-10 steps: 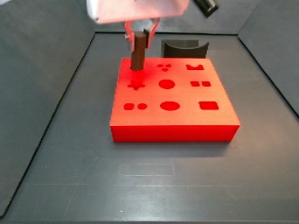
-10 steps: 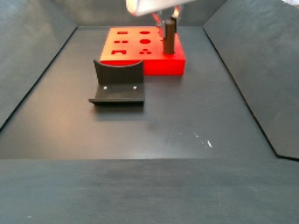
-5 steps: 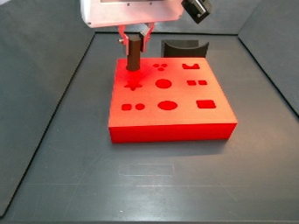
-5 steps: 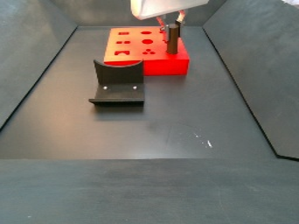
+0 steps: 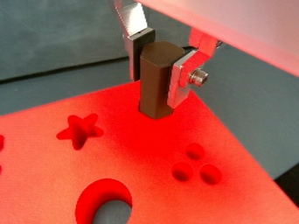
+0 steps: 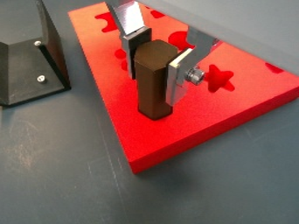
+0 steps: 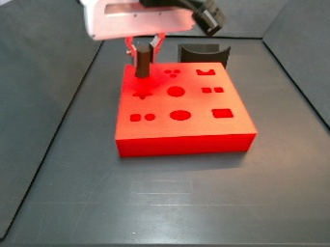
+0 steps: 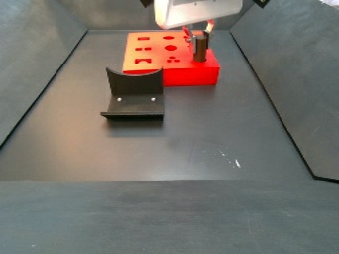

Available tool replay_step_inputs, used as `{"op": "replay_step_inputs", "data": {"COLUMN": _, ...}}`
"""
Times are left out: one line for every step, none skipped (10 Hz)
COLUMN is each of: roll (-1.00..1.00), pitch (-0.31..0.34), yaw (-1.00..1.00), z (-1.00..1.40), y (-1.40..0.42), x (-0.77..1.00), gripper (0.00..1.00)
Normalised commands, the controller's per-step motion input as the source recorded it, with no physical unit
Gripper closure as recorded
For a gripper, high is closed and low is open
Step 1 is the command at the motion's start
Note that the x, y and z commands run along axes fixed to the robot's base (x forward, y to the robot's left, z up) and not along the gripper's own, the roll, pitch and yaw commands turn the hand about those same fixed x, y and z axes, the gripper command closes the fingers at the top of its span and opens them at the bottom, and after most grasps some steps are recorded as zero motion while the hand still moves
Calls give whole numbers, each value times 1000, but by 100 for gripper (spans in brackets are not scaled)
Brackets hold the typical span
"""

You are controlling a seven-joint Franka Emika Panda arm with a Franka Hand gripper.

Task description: Insert the hexagon object.

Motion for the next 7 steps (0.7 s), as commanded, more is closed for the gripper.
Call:
{"op": "replay_step_inputs", "data": {"roll": -14, "pitch": -173, "yaw": 0, "z": -917, "y": 29, "x": -6, "gripper": 100}}
{"op": "replay_step_inputs", "data": {"roll": 0, "pitch": -97, "yaw": 0, "z": -1000, "y": 74, "x": -160, "gripper": 100}}
{"op": "replay_step_inputs", "data": {"roll": 0, "pitch": -70, "yaw": -43, "z": -1000, "y": 57, "x": -217, "gripper": 100}}
{"op": "replay_step_inputs", "data": {"roll": 0, "pitch": -106, "yaw": -134, "z": -1000, "y": 0, "x": -111, "gripper": 100}}
{"op": "replay_step_inputs", "data": {"roll": 13, "pitch": 0, "yaw": 0, "z": -6, "y": 0, "x": 0, "gripper": 100}}
{"op": "replay_step_inputs", "data": {"roll": 4, "pitch": 0, "yaw": 0, "z": 0, "y": 0, "x": 0, "gripper": 100}}
{"op": "replay_step_inputs", "data": {"roll": 6, "pitch": 0, "yaw": 0, "z": 0, "y": 0, "x": 0, "gripper": 100}}
